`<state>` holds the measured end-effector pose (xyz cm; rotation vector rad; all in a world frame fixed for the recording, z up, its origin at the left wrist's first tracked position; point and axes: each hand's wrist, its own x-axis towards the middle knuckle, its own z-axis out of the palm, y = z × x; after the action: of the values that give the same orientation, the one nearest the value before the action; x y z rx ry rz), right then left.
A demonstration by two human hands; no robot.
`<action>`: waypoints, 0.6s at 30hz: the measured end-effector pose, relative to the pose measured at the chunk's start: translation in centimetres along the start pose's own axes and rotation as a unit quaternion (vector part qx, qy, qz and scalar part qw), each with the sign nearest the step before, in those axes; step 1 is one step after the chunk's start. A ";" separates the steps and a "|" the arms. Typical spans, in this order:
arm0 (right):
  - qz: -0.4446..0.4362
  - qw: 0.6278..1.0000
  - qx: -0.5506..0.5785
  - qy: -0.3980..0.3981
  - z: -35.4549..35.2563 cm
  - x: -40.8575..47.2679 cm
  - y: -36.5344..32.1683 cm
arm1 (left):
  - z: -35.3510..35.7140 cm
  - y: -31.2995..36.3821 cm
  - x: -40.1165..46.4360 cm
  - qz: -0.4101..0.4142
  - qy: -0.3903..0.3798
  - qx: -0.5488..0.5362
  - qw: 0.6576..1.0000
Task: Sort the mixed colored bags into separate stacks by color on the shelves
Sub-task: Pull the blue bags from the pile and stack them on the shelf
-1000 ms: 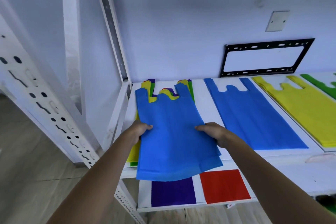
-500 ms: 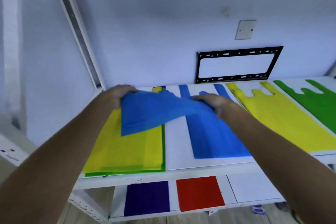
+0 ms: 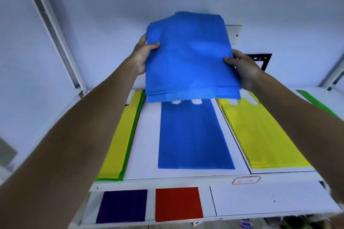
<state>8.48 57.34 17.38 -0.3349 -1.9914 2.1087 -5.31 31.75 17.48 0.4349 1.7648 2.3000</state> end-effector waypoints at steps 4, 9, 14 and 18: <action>0.050 0.998 -0.025 0.022 -2.8 -0.6 7.2 | 0.5 -8.9 -1.7 -0.081 0.054 0.066 0.993; 0.122 0.985 -0.102 0.060 -4.2 -2.0 16.1 | -0.8 -19.5 -4.6 -0.203 0.076 0.143 0.966; 0.202 0.966 -0.150 0.068 -4.8 -2.9 21.6 | -1.2 -23.0 -6.0 -0.252 0.063 0.167 0.951; 0.217 0.960 -0.157 0.086 -4.9 -2.8 22.3 | -1.4 -22.4 -5.3 -0.259 0.036 0.179 0.949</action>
<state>12.58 59.80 -5.10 -1.0608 -2.3029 1.8845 -1.17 34.52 -5.07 -0.0670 2.0367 1.6614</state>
